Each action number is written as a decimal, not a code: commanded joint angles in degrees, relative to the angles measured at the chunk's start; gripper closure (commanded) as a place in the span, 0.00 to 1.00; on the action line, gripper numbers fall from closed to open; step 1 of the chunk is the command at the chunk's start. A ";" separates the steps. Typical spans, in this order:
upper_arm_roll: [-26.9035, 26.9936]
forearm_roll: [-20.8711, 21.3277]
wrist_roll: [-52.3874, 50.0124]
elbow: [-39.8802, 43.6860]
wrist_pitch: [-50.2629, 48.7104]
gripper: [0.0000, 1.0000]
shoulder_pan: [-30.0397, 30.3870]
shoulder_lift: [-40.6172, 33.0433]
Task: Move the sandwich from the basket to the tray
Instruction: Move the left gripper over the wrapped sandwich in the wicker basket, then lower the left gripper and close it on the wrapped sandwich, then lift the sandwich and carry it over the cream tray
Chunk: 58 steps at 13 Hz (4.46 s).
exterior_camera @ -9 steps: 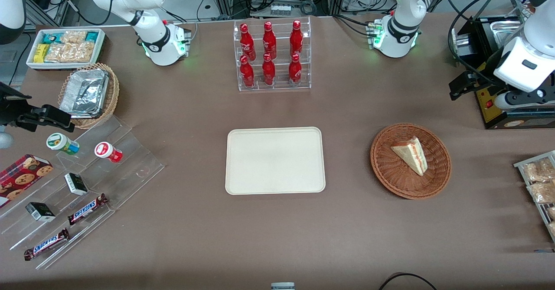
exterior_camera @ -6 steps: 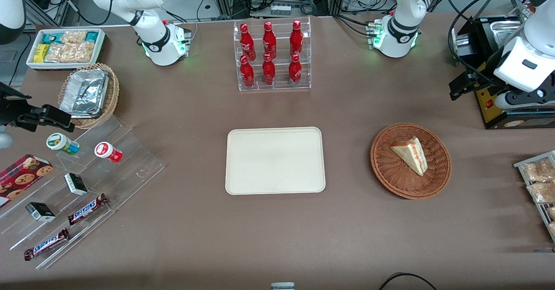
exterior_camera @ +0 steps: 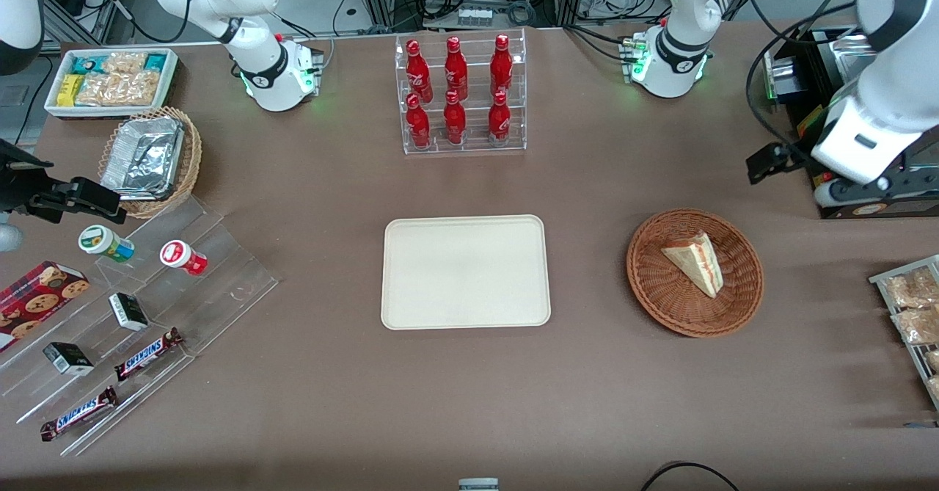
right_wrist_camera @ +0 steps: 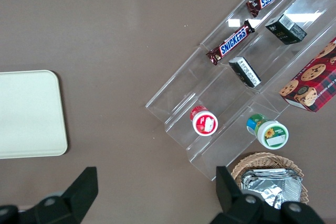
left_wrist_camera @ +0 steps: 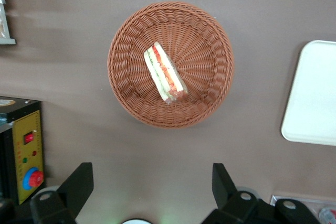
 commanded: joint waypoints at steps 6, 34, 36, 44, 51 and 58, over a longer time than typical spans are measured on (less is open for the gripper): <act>-0.03 -0.03 -14.77 -18.20 20.84 0.00 0.22 -0.56; -0.12 0.59 -26.93 -25.00 41.55 1.00 0.05 13.95; -0.38 2.25 -26.93 -18.78 31.91 1.00 -0.30 13.42; -0.74 2.88 -28.25 -6.98 20.78 1.00 -18.74 14.03; -0.82 2.43 -32.47 11.29 21.57 1.00 -33.08 31.85; -0.83 3.05 -30.11 18.17 27.90 1.00 -37.66 43.21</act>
